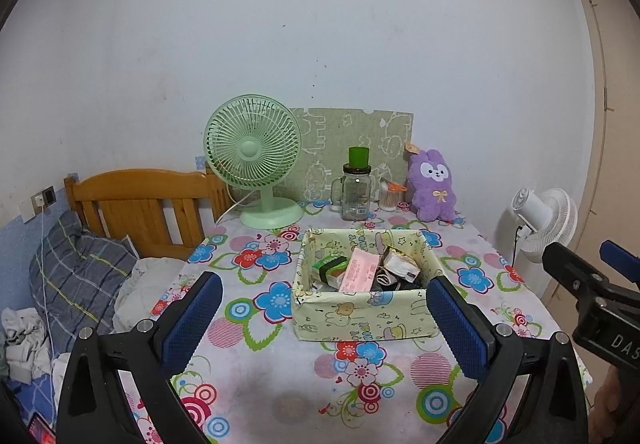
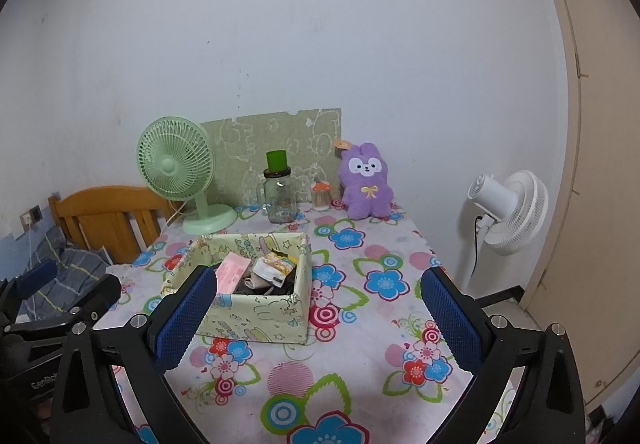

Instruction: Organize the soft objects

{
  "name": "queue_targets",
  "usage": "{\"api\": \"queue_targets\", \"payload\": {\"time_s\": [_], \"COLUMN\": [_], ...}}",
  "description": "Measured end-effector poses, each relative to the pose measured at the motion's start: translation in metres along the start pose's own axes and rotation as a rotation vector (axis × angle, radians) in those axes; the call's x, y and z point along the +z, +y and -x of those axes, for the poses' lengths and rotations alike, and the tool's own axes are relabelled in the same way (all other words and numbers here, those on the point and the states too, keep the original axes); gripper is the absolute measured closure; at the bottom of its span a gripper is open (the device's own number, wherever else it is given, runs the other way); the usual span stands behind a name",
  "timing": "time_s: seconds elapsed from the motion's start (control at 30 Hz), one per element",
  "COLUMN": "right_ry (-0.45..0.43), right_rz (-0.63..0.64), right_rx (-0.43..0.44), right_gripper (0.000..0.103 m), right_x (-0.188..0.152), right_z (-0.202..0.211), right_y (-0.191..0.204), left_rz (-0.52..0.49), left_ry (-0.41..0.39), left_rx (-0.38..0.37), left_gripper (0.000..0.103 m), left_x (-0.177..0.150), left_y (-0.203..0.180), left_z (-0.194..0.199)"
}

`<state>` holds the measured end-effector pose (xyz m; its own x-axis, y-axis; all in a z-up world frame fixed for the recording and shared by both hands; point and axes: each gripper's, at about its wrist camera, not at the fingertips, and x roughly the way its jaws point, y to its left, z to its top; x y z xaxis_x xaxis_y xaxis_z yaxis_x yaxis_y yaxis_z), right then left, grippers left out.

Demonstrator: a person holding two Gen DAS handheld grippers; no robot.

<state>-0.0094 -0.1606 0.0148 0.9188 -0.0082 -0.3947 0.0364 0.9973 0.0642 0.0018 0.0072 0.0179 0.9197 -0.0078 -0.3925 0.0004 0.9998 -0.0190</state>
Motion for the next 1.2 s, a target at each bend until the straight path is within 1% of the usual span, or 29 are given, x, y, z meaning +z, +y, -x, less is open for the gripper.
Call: {"api": "queue_targets", "payload": {"time_s": [0.17,0.4,1.2], "right_ry": [0.004,0.011,0.008], "right_rz": [0.007,0.013,0.006], "right_rx": [-0.002,-0.011,-0.021], "right_gripper": [0.000,0.000,0.000], "right_x": [0.0002,-0.0002,0.0001], "right_z": [-0.0014,-0.0056,-0.0090], "right_y": [-0.0001,0.0010,0.0026], "left_rz": [0.012,0.015,-0.003], "left_ry": [0.003,0.001,0.002], "left_rx": [-0.012,-0.008,-0.024], "left_gripper": [0.000,0.000,0.000], "left_x": [-0.0006,0.0009,0.0030], "left_y": [0.0014,0.0035,0.0019], "left_z": [-0.0006,-0.0009,-0.0049]}}
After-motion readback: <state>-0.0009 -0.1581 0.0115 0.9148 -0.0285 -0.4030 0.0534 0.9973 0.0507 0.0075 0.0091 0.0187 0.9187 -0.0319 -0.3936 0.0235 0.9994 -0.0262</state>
